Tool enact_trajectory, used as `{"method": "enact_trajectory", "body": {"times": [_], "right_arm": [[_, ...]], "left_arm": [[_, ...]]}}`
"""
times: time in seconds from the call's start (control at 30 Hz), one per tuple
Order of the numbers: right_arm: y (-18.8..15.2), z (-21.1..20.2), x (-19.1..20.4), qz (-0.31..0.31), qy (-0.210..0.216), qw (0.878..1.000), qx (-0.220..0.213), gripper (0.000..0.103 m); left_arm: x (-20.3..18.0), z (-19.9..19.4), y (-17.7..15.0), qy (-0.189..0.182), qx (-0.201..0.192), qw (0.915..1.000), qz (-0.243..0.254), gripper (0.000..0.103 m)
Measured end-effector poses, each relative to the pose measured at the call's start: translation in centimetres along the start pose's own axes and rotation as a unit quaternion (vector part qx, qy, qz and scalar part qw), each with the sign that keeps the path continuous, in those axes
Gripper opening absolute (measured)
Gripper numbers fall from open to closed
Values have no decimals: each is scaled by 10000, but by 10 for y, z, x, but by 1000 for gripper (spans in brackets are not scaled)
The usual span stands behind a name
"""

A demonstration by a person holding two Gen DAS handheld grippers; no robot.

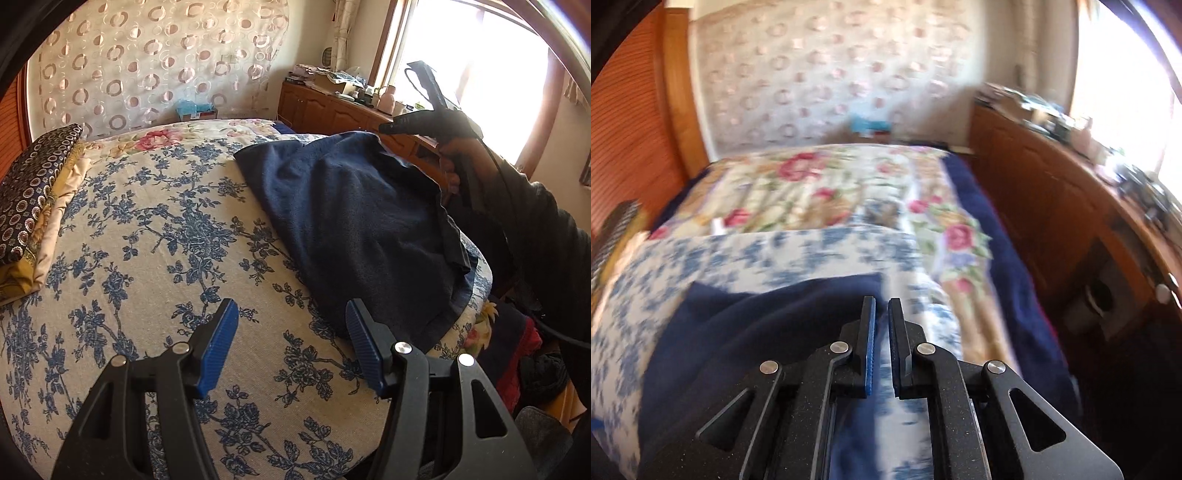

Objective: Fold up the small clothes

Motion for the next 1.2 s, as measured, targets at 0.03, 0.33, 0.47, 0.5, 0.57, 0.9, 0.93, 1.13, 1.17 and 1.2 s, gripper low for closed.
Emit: {"method": "enact_trajectory", "body": {"times": [0.03,0.33,0.47,0.5,0.57,0.9,0.93,1.13,1.17,1.2], "right_arm": [[0,1,-1,-10,-30,10000,28,12],[-41,-44,11,-361,312,9987,-184,28],[-89,-77,25,-493,824,9953,-145,37],[-104,-84,29,-512,919,9944,-119,39],[-126,-96,31,-528,869,9947,-164,42],[-175,-117,51,-555,862,9947,-32,44],[-178,-116,53,-613,804,9949,-29,44],[-190,-107,49,-839,625,9945,46,14],[-189,-110,46,-852,666,9941,-4,7],[-188,-117,41,-860,700,9937,-125,5]], "left_arm": [[0,0,0,-5,0,10000,0,60],[-1,2,0,-16,-3,10000,20,60],[-5,5,-1,-54,11,10000,51,60],[-6,7,-1,-57,36,10000,69,60],[-9,8,-1,-61,55,9999,100,60],[-21,22,-4,-152,208,9995,188,60],[-21,23,-4,-154,226,9995,186,60],[-24,27,-6,-172,279,9993,203,60],[-25,28,-6,-181,286,9992,209,60],[-26,29,-7,-183,292,9992,215,60]]}}
Point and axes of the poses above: each gripper's, at about its wrist camera, not at the fingertips, and z roughly the way its jaws point, x to its left, y to its top, the point moved 6 cm from there along z, roughly the way its jaws point, and after that the axes turned 7 degrees about -y, right-handed, at the moved point
